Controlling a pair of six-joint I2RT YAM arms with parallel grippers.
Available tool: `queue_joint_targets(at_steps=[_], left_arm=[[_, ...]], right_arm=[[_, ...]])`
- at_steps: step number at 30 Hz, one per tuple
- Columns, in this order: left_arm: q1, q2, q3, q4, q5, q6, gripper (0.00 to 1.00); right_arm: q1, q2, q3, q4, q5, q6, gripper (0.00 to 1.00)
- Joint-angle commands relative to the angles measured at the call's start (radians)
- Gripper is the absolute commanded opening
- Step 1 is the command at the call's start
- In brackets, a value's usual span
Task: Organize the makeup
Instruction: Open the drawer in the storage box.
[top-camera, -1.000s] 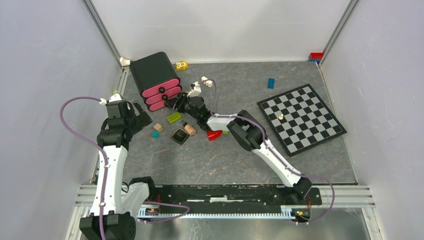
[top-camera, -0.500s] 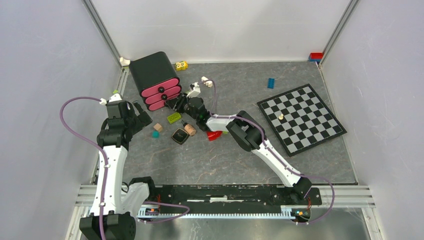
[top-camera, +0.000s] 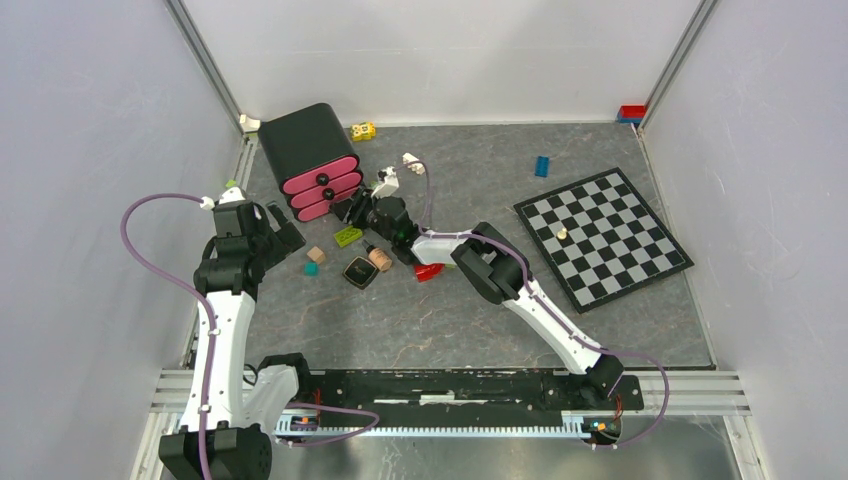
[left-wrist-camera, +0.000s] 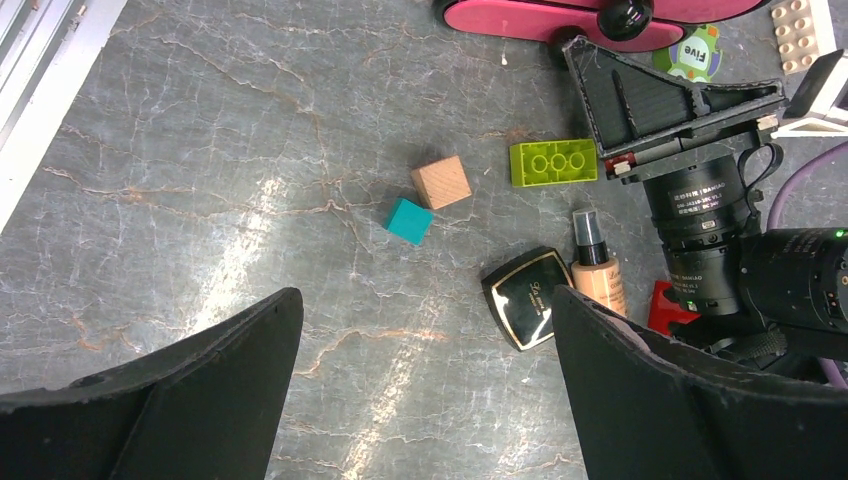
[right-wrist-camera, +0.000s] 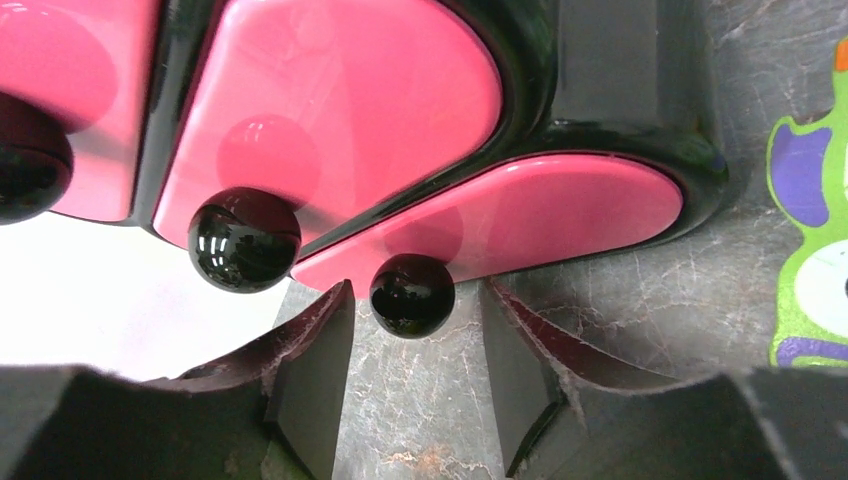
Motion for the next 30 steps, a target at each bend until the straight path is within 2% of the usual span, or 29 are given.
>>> queue_joint_targets(at_steps=[1,7,12,16,30], left_arm=[[0.007,-0.005,-0.002,0.041,0.006,0.009,1.00],[0.007,-0.004,0.000,0.041,0.007,0.009,1.00],[0.008,-0.002,-0.001,0.041,0.007,0.009,1.00],[0.007,-0.004,-0.001,0.041,0.006,0.009,1.00],[0.007,-0.003,-0.002,0.041,0.007,0.009,1.00]], right_arm=[[0.009,0.004,0.043,-0.043,0.004,0.009,0.53],[0.009,0.000,0.032,-0.027,0.001,0.011,0.42],[0.009,-0.064,-0.085,0.063,0.011,-0.007,0.36],[0.012,-0.135,-0.215,0.138,0.050,-0.038,0.36],[0.042,-0.256,-0.416,0.206,0.097,-0.057,0.34]])
